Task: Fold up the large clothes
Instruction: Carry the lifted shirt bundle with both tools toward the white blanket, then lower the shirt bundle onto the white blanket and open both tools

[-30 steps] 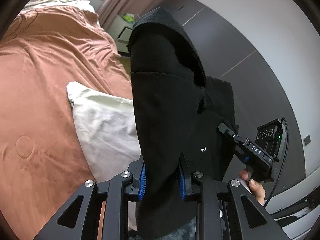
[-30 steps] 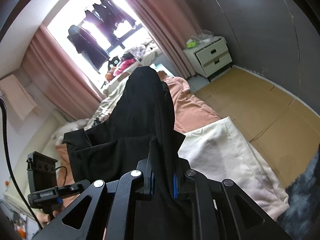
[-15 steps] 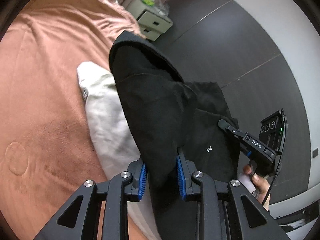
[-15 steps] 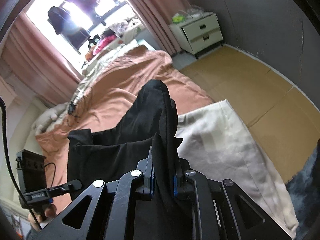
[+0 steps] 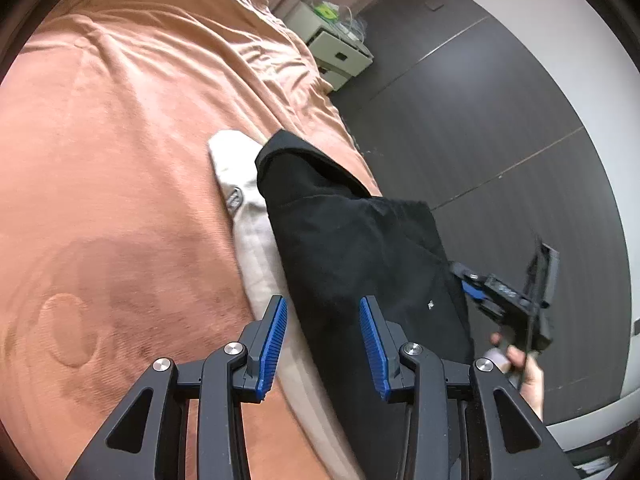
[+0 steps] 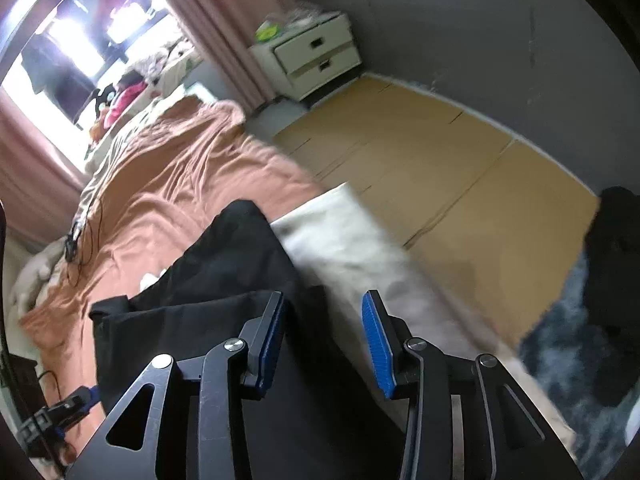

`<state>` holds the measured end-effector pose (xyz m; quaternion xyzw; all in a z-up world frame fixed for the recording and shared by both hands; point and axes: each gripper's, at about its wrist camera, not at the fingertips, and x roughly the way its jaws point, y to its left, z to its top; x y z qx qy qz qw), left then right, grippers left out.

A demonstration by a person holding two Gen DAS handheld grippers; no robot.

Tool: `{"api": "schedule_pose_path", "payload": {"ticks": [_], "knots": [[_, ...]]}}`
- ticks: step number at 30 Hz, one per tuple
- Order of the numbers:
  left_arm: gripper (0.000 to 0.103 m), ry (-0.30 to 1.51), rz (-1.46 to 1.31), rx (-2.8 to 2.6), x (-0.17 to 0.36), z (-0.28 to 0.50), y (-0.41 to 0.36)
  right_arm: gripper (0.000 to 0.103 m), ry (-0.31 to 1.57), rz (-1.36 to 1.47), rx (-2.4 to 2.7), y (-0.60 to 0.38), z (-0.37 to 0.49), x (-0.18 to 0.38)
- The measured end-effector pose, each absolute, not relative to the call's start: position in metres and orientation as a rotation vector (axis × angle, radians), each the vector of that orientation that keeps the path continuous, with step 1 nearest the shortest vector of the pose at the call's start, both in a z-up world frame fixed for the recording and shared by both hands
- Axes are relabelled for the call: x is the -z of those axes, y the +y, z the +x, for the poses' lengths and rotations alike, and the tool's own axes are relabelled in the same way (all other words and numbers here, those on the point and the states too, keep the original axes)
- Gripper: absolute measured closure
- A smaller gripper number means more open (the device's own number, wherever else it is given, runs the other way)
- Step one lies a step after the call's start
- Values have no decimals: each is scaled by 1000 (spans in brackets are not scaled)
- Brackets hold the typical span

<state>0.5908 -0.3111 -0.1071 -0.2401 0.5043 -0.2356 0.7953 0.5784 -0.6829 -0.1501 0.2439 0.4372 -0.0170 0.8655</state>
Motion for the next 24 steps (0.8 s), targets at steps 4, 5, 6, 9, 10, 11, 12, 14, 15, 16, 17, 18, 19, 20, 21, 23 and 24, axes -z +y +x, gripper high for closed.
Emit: {"api": "schedule_pose_path", "payload": {"ticks": [4, 5, 6, 9, 10, 11, 12, 14, 15, 16, 17, 18, 19, 20, 21, 23, 24], "knots": [[64, 1085, -506, 503, 108, 575, -305, 37, 866, 508, 65, -696, 532, 130], [64, 1091, -509, 507, 107, 573, -308, 35, 853, 502, 73, -698, 516, 126], [64, 1095, -510, 510, 108, 570, -307, 35, 848, 501, 74, -699, 509, 124], [64, 1101, -506, 523, 112, 562, -312, 35, 838, 534, 80, -705, 474, 125], [64, 1105, -504, 528, 113, 559, -315, 35, 840, 555, 86, -708, 462, 128], [64, 1107, -504, 531, 113, 560, -318, 35, 844, 578, 89, -712, 451, 131], [64, 1108, -503, 532, 114, 559, -319, 35, 845, 594, 90, -713, 447, 135], [64, 1113, -496, 537, 115, 556, -324, 35, 846, 644, 86, -718, 428, 143], [64, 1116, -491, 540, 116, 555, -326, 35, 854, 658, 87, -718, 423, 147], [64, 1121, -485, 543, 117, 554, -329, 35, 862, 666, 86, -717, 423, 151], [64, 1124, -484, 545, 120, 558, -332, 35, 869, 677, 82, -717, 419, 155], [64, 1127, -482, 547, 122, 561, -334, 35, 875, 692, 74, -715, 416, 160], [64, 1129, -480, 548, 123, 560, -336, 34, 876, 710, 65, -713, 412, 164], [64, 1130, -477, 549, 124, 561, -337, 31, 874, 713, 66, -711, 409, 167], [64, 1130, -474, 551, 126, 563, -339, 29, 872, 715, 70, -709, 407, 170], [64, 1130, -471, 556, 128, 566, -342, 29, 873, 729, 74, -706, 405, 175], [64, 1129, -471, 560, 129, 567, -343, 29, 875, 738, 75, -706, 404, 177]]}}
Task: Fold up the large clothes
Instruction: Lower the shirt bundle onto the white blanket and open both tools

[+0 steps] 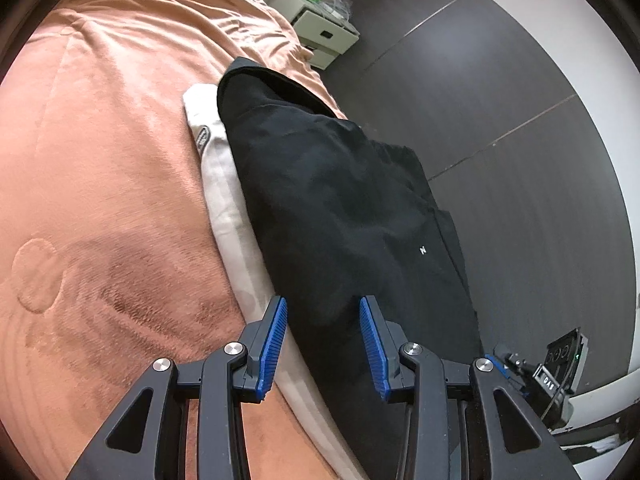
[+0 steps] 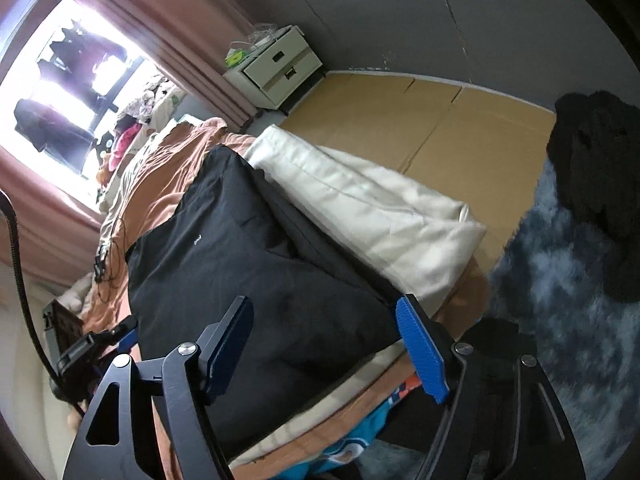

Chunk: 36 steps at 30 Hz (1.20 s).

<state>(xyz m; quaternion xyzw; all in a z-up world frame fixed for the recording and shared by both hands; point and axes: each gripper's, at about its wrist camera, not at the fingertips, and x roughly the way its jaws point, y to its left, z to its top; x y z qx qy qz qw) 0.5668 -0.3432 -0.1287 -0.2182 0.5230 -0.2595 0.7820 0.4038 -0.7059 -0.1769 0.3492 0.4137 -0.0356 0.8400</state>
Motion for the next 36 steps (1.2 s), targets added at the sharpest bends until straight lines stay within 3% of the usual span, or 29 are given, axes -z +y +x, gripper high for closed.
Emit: {"api": "schedule_pose_path", "payload": {"ticks": [8, 15, 16, 18, 21, 32, 34, 36], "knots": [[64, 1127, -468, 581, 134, 579, -353, 29, 815, 844, 148, -724, 364, 181], [64, 1130, -489, 586, 140, 586, -355, 30, 836, 876, 25, -692, 395, 202], [64, 1130, -488, 587, 140, 587, -355, 36, 832, 876, 27, -688, 400, 205], [64, 1132, -485, 588, 140, 589, -356, 75, 816, 854, 65, -686, 404, 207], [64, 1138, -497, 606, 141, 592, -353, 86, 756, 861, 85, -692, 406, 207], [64, 1098, -464, 558, 119, 574, -330, 88, 746, 869, 155, -695, 397, 204], [64, 1092, -463, 547, 111, 567, -321, 83, 754, 853, 173, -693, 392, 198], [64, 1087, -455, 540, 105, 562, -315, 68, 756, 802, 200, -688, 384, 186]]}}
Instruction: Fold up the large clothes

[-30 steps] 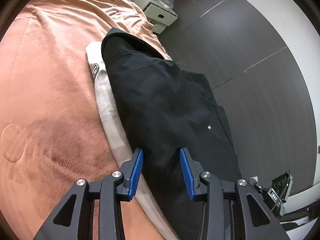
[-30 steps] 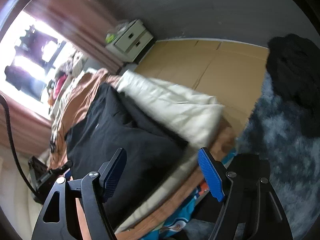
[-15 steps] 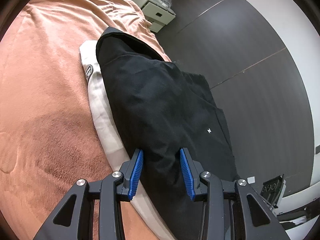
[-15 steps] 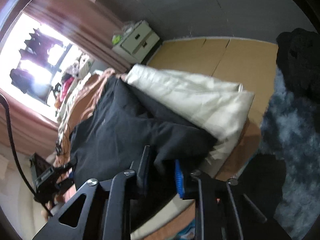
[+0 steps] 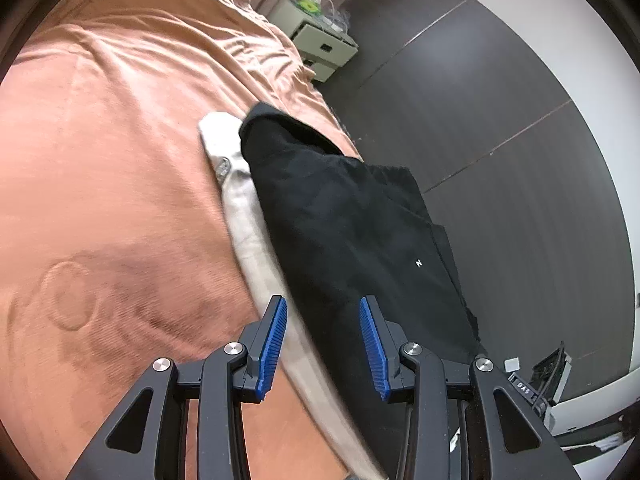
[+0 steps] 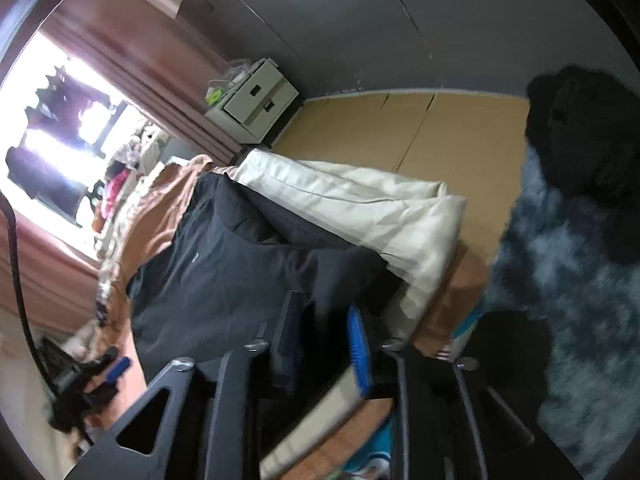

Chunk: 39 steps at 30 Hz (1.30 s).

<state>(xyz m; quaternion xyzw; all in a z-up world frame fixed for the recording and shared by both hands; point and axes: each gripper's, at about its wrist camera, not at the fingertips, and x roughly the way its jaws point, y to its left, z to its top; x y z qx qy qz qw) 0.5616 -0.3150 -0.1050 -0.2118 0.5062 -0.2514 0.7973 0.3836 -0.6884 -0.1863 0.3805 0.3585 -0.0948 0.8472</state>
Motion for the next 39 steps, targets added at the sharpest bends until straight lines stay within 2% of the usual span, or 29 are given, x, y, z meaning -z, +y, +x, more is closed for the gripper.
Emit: {"api": "schedule_pose_path", "payload": {"ticks": [1, 3, 5, 9, 16, 18, 21, 23, 26, 31, 39], "knots": [[64, 1082, -447, 533, 100, 556, -310, 63, 746, 789, 199, -686, 379, 180], [64, 1077, -439, 523, 92, 551, -305, 48, 722, 783, 176, -683, 369, 169], [62, 1067, -434, 517, 80, 541, -298, 43, 709, 773, 162, -679, 362, 159], [49, 1033, -425, 519, 61, 523, -291, 36, 693, 754, 134, -669, 345, 142], [43, 977, -355, 541, 26, 480, -288, 23, 655, 697, 93, -642, 312, 113], [31, 955, -337, 542, 16, 466, -284, 15, 649, 677, 91, -633, 305, 106], [14, 922, -326, 531, 2, 446, -275, 15, 632, 652, 87, -620, 288, 94], [10, 903, -322, 527, -8, 430, -268, 14, 620, 645, 84, -613, 275, 85], [9, 894, -311, 540, -21, 409, -259, 8, 607, 626, 81, -601, 255, 73], [3, 834, -273, 556, -45, 366, -238, 8, 595, 595, 78, -578, 224, 55], [2, 749, -252, 558, -71, 298, -208, 7, 558, 540, 60, -551, 176, 31]]}}
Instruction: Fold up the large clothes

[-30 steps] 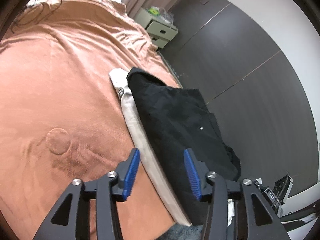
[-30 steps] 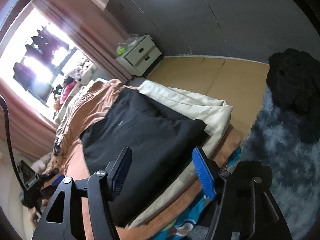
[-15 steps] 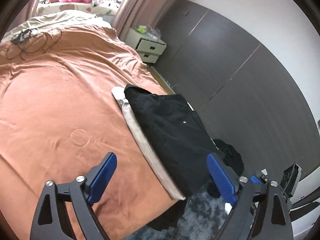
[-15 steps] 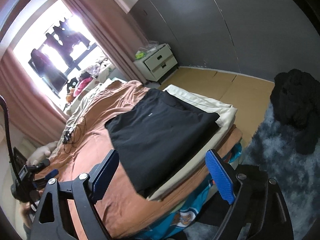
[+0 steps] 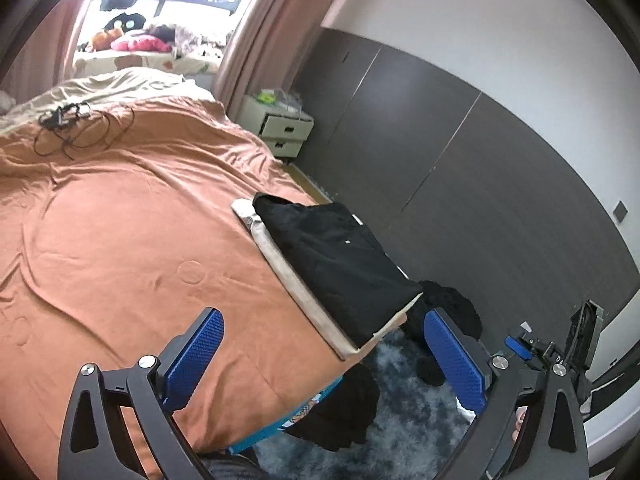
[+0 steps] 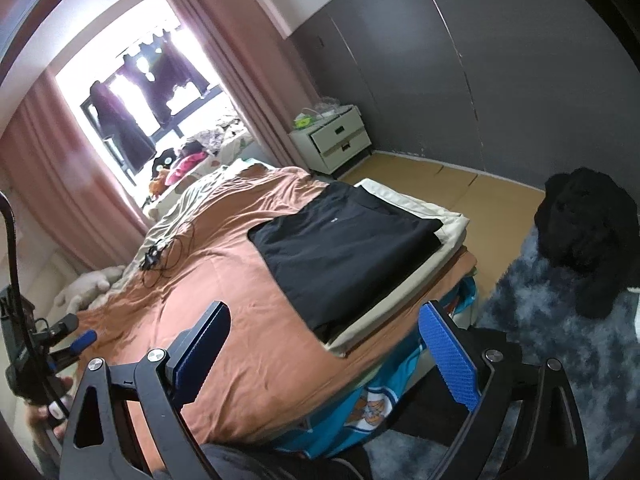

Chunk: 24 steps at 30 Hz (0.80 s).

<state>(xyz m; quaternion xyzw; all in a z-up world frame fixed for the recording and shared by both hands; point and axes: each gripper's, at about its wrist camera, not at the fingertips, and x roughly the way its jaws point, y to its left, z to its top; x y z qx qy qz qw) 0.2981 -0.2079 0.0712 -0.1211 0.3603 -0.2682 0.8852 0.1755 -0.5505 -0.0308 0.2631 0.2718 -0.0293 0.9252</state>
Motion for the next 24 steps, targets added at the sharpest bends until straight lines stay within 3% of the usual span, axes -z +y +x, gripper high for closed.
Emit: {"api": "schedule_pose_path", "payload": {"ticks": [3, 24], "knots": [[2, 728, -244, 554, -75, 276, -202, 0, 554, 514, 55, -542, 162, 24], [1, 591, -135, 475, -71, 130, -154, 0, 508, 343, 34, -468, 73, -4]]}}
